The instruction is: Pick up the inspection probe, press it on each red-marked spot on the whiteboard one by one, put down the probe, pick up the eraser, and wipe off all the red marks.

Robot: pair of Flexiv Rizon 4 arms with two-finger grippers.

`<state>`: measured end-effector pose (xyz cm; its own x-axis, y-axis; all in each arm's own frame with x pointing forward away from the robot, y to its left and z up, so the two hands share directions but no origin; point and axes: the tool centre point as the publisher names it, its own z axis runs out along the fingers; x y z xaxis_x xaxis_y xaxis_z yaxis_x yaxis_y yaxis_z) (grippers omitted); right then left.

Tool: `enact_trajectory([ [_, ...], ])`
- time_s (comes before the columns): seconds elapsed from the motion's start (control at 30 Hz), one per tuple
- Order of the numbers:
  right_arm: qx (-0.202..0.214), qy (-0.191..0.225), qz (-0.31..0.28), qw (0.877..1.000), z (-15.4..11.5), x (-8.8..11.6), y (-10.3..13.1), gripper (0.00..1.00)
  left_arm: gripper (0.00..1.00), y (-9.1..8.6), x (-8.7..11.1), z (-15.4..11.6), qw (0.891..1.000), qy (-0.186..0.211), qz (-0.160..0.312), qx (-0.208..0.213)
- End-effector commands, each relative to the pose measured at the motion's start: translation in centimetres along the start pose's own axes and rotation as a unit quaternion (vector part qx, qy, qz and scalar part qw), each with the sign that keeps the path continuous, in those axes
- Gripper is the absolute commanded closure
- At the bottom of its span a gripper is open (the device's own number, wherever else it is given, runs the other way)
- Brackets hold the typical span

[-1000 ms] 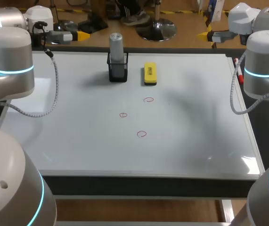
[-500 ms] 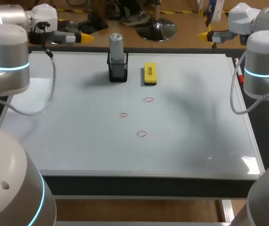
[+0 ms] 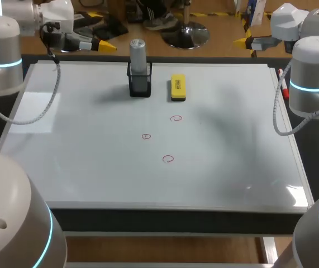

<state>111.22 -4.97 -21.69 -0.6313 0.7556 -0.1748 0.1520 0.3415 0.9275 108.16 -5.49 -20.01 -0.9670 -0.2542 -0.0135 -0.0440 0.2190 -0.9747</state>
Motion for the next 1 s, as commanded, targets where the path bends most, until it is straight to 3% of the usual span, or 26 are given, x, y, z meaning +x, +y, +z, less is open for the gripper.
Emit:
enact_trajectory([
  [0.03, 0.0, 0.001, 0.0, 1.0, 0.0, -0.1, 0.0, 0.0, 0.0, 0.4, -0.2, 0.7, 0.995, 0.096, 0.014, 0.028],
  [0.2, 0.0, 0.001, 0.0, 1.0, 0.0, -0.1, 0.0, 0.0, 0.0, 0.5, 0.7, 1.9, 0.991, 0.13, 0.008, 0.043],
  [0.5, 0.0, 0.001, 0.0, 1.0, 0.0, -0.1, 0.0, 0.0, 0.0, 1.7, 2.2, 4.3, 0.986, 0.157, -0.012, 0.051],
  [1.0, 0.0, 0.001, 0.0, 1.0, 0.0, -0.1, 0.0, 0.0, 0.0, 3.5, 3.5, 7.3, 0.989, 0.144, -0.007, 0.031],
])
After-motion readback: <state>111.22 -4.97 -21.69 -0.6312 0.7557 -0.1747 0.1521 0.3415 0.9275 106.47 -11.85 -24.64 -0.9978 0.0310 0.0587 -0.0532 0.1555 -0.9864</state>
